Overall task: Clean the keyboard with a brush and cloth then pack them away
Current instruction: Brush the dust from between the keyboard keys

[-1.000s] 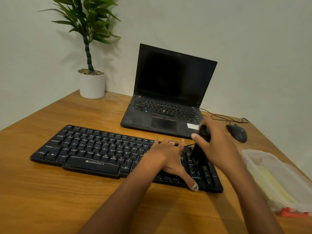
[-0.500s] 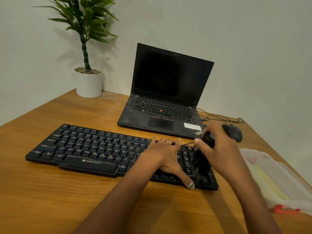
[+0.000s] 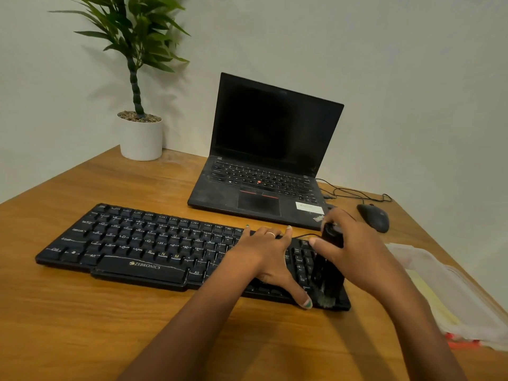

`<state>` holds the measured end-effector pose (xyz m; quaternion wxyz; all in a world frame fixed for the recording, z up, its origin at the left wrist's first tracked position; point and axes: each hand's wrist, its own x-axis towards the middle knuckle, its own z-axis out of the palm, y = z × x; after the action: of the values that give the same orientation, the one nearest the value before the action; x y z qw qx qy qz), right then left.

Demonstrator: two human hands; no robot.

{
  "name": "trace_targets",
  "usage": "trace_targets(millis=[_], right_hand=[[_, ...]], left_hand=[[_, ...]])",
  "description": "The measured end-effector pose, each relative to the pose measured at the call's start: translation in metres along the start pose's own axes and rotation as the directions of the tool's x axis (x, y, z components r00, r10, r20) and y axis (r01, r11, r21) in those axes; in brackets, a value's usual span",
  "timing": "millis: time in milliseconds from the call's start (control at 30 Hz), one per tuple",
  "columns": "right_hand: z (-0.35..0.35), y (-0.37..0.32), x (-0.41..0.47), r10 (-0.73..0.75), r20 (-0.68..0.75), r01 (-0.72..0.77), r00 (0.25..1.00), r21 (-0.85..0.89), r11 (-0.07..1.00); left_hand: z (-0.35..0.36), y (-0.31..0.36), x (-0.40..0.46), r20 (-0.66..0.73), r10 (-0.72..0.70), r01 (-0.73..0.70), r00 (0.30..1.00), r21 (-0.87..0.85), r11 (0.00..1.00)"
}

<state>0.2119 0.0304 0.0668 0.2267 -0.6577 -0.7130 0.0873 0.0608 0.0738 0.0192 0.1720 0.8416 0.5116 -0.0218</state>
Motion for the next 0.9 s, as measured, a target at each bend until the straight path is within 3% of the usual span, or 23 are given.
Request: trace_targets(millis=[33, 100, 200, 267, 333, 433, 500, 600, 733, 833, 900], right_hand=[[-0.003, -0.002, -0.001, 0.001, 0.052, 0.0, 0.999, -0.021, 1.0], [-0.001, -0.006, 0.0, -0.001, 0.008, 0.001, 1.0, -0.015, 1.0], [0.019, -0.009, -0.001, -0.018, -0.285, 0.03, 0.958, 0.035, 0.999], [0.027, -0.008, -0.004, -0.025, -0.382, 0.047, 0.924, 0.047, 0.998], [0.023, -0.004, -0.007, -0.035, -0.349, 0.058, 0.937, 0.055, 0.997], [0.006, -0.004, -0.009, -0.013, -0.105, 0.012, 0.994, -0.009, 1.0], [0.003, -0.007, -0.008, -0.003, -0.04, 0.001, 0.999, -0.055, 0.998], [0.016, -0.011, 0.0, -0.013, -0.194, -0.001, 0.981, -0.072, 0.997], [0.039, -0.008, 0.014, -0.043, -0.433, 0.056, 0.901, 0.018, 0.998], [0.041, -0.006, 0.018, -0.061, -0.448, 0.09, 0.892, 0.044, 0.995], [0.029, -0.005, 0.016, -0.037, -0.336, 0.059, 0.941, 0.056, 0.997]], left_hand=[[0.0, 0.0, 0.0, -0.001, 0.0, 0.0, 1.0, 0.002, 1.0], [0.0, 0.001, 0.0, 0.0, -0.001, 0.001, 1.0, 0.001, 1.0], [0.001, 0.001, 0.001, 0.008, -0.006, 0.006, 1.0, 0.003, 1.0], [0.001, 0.001, 0.002, 0.027, -0.009, 0.009, 1.0, 0.005, 1.0], [0.001, 0.001, 0.002, 0.045, -0.01, 0.01, 0.999, 0.001, 1.0], [0.001, 0.002, 0.002, 0.05, -0.013, 0.013, 0.999, -0.001, 1.0], [0.001, 0.002, 0.002, 0.04, -0.016, 0.016, 0.999, 0.008, 1.0], [0.001, 0.003, 0.0, 0.02, -0.016, 0.016, 1.0, 0.018, 1.0], [0.0, 0.005, -0.002, 0.005, -0.016, 0.016, 1.0, 0.026, 1.0], [0.0, 0.005, -0.002, -0.01, -0.011, 0.011, 1.0, 0.029, 1.0], [0.001, 0.004, -0.001, -0.023, -0.003, 0.004, 1.0, 0.032, 0.999]])
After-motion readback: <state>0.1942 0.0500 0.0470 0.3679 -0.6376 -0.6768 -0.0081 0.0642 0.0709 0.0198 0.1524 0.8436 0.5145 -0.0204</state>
